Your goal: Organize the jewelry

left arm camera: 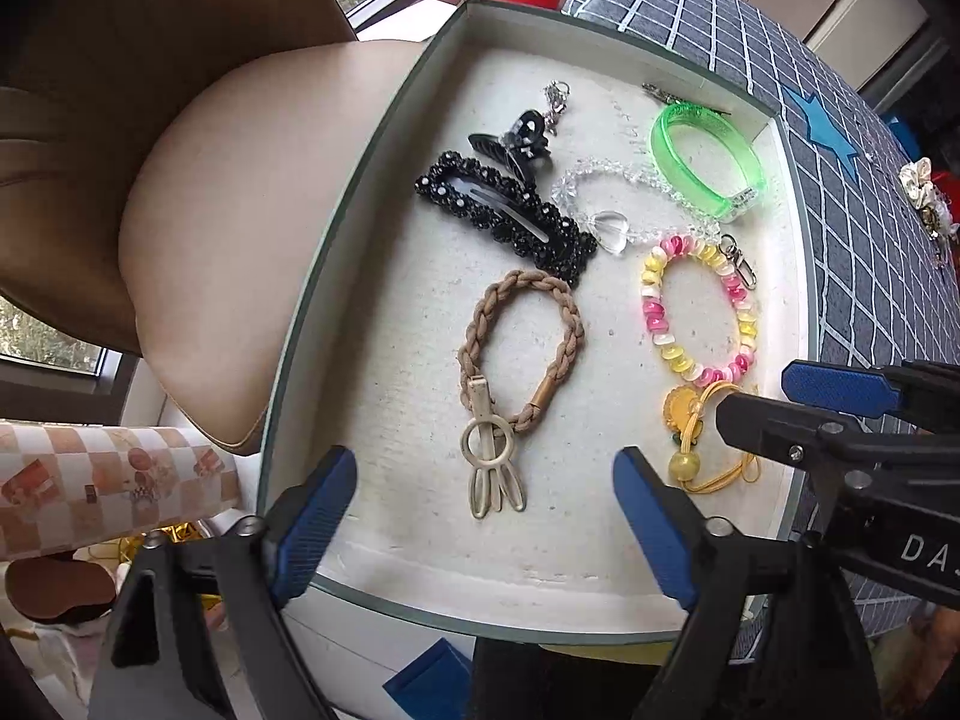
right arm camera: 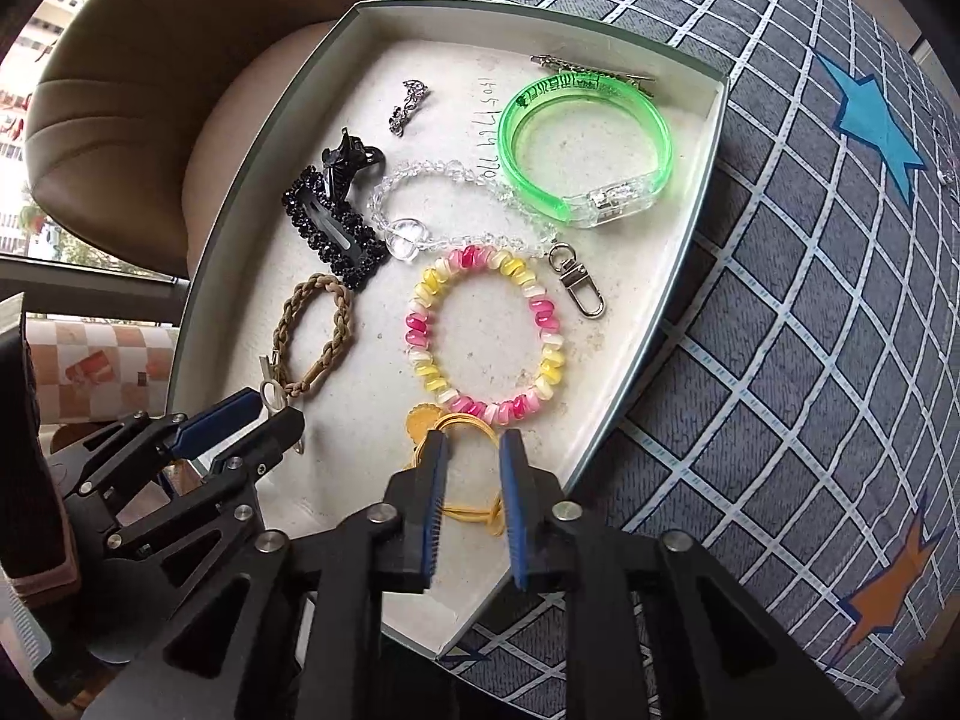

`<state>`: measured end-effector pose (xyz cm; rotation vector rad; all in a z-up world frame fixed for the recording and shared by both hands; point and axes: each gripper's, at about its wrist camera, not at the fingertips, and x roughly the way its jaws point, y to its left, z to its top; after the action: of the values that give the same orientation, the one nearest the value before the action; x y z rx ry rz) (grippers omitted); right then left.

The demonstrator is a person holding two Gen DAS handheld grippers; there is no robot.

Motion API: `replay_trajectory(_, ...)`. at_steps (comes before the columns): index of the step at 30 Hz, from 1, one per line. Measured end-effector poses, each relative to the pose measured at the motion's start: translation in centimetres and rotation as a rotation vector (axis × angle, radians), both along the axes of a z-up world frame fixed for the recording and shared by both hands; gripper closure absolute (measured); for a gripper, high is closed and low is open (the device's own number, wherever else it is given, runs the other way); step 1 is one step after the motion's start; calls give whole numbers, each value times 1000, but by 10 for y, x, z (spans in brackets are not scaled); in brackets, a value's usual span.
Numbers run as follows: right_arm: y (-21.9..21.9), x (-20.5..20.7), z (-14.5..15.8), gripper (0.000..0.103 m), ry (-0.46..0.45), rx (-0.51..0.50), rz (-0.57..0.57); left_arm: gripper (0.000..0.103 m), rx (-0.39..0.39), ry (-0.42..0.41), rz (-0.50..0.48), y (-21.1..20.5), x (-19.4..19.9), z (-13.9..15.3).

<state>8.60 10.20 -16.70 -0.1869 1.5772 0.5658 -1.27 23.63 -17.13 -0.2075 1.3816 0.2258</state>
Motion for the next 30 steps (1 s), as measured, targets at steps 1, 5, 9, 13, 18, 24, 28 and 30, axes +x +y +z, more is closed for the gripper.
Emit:
replay_trajectory(1,0,-1,1,50,-4,8,2,8,2,-6,-9,-1,1,2)
replay_trajectory(5,-1,-1,7,50,-26,9,-2,8,9,2,-21,-3,5,4)
replay_trajectory(9,-4,3,18,50,-40,13,-12,8,1,3,-7,-1,5,7)
replay_trajectory(13,0,6,25,47,-55,-13,3,7,21,4,-17,-2,2,12)
replay_trajectory(18,0,6,32,44,-53,-12,-3,0,38,29,-28,-4,-2,14)
replay_trajectory(24,-3,4,38,35,-60,-24,-4,0,76,13,-23,-7,-13,17)
replay_trajectory(28,-4,1,43,28,-70,-44,6,0,75,24,10,-1,-18,17)
replay_trajectory(30,-3,-2,45,24,-80,-45,11,0,69,27,26,2,-20,20)
